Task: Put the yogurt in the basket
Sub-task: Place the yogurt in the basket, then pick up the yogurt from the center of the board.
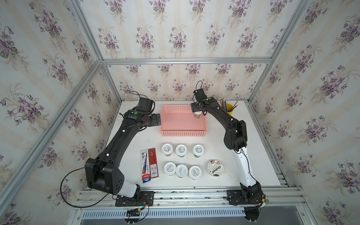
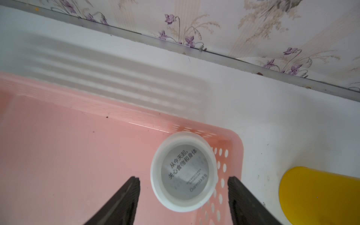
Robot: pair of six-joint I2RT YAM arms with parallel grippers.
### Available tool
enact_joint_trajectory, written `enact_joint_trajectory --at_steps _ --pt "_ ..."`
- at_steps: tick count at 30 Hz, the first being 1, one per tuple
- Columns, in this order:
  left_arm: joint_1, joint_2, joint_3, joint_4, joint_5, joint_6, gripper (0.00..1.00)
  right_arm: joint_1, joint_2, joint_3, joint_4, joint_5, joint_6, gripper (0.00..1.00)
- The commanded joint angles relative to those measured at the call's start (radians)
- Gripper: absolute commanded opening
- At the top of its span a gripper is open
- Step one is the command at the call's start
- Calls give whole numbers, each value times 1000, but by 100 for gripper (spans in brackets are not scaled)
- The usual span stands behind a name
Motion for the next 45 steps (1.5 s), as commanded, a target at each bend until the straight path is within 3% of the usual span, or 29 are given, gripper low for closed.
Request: enact_joint_trajectory --at_steps 1,8,16,25,33,45 --pt "0 -28 -20 9 -45 -15 99 7 -81 -59 14 -74 21 77" --pt "-14 -35 -20 -4 -31 -15 99 58 -346 -360 92 -134 74 76" --pt "-130 -62 -3 -38 -127 42 99 163 -711 -839 211 -151 146 77" --pt "-157 -62 -18 -76 -146 36 99 259 -1022 -1173 197 -168 205 77" --pt "-157 -120 -39 -76 -206 50 99 332 -1088 -1324 147 -201 233 84" --pt "-157 -118 -51 -66 -214 52 99 355 -987 -1323 179 -206 225 90"
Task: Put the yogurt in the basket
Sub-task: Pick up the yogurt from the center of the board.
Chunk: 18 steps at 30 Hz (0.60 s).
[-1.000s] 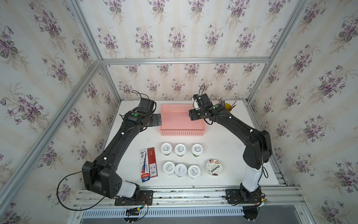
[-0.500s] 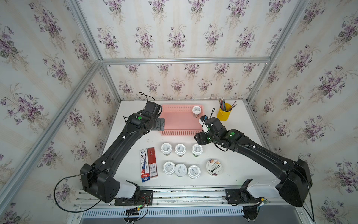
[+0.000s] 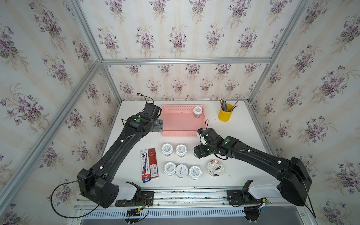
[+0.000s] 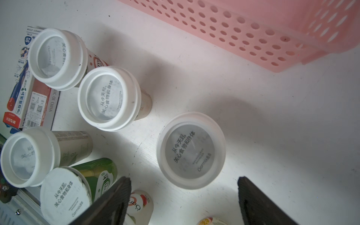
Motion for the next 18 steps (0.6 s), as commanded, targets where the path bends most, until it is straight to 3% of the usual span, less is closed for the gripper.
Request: enact_joint_trajectory --at_steps 1,18 --pt "1 -3 -5 8 -14 6 99 1 30 13 18 5 3 90" --pt "-1 -23 -29 16 8 -6 99 33 152 38 20 66 6 90"
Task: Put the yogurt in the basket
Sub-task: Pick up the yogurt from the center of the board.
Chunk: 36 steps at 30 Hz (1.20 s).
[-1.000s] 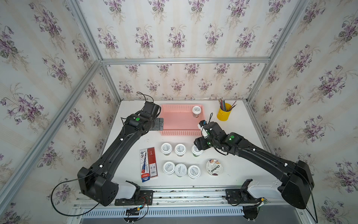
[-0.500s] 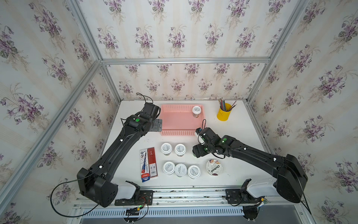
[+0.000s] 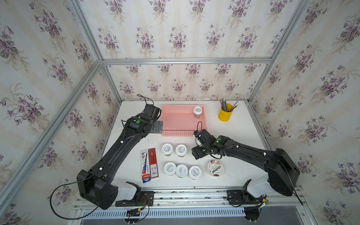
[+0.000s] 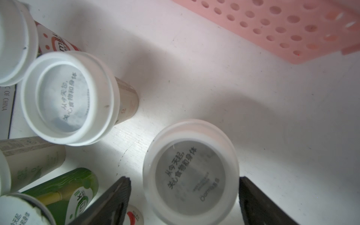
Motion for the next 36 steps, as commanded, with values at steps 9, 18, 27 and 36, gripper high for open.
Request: enact_joint_trajectory --at_steps 9,18,27,36 --pt "-1 -8 -3 15 5 -5 99 15 67 23 3 62 8 88" --pt "0 -6 -8 15 16 -10 99 15 101 29 19 79 8 86" --pt "0 -6 -8 19 19 -10 99 15 108 42 23 83 6 86" --pt "-1 -22 -3 12 2 0 99 14 111 51 17 91 4 83"
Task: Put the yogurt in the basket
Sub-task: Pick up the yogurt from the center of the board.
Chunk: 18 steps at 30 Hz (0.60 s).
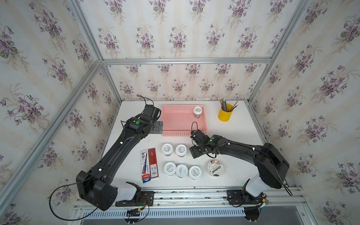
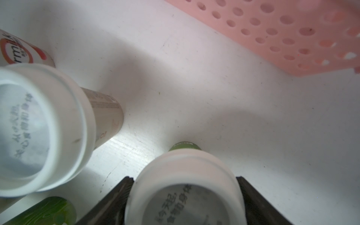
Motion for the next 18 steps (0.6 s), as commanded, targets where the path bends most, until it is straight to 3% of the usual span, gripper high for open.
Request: enact_joint_trajectory --at_steps 1,18 --pt "1 -9 6 7 -10 3 99 0 1 1 -4 17 6 83" --pt "0 11 12 5 -10 1 99 1 -15 -11 -27 22 16 80"
